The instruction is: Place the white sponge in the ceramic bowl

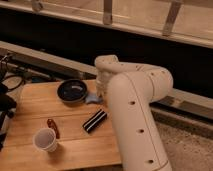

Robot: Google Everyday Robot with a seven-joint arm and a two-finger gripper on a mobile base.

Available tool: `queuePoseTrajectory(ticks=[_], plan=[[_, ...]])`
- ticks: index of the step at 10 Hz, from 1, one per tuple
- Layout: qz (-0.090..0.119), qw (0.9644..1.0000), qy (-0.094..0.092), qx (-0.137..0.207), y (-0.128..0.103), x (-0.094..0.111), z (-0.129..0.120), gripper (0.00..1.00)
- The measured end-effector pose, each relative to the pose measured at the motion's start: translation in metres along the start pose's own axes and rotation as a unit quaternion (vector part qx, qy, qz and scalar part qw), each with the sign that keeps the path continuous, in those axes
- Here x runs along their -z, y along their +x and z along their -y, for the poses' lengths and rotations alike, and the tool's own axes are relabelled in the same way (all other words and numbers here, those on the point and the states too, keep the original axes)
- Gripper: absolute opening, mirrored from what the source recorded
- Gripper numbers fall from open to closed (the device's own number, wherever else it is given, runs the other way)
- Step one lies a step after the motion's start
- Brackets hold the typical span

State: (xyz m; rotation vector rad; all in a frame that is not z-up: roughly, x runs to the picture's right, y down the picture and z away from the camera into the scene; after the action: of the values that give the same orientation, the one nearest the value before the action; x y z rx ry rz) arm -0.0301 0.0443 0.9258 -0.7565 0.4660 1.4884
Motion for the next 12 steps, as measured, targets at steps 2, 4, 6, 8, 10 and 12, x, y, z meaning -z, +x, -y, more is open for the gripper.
queuePoseTrajectory(ticks=[2,4,6,8,10,12], plan=[[0.028,0.9996,0.005,0.003,-0.004,0.031,-0.01,0.0],[0.065,0.9978,0.01,0.006,-0.013,0.066,-0.021,0.0],[0.101,0.9947,0.015,0.007,-0.026,0.092,-0.028,0.0],[0.127,0.9918,0.017,0.01,-0.034,0.11,-0.035,0.0],[0.153,0.988,0.014,0.017,-0.047,0.126,-0.048,0.0],[0.163,0.9861,-0.002,0.031,-0.056,0.132,-0.064,0.0]])
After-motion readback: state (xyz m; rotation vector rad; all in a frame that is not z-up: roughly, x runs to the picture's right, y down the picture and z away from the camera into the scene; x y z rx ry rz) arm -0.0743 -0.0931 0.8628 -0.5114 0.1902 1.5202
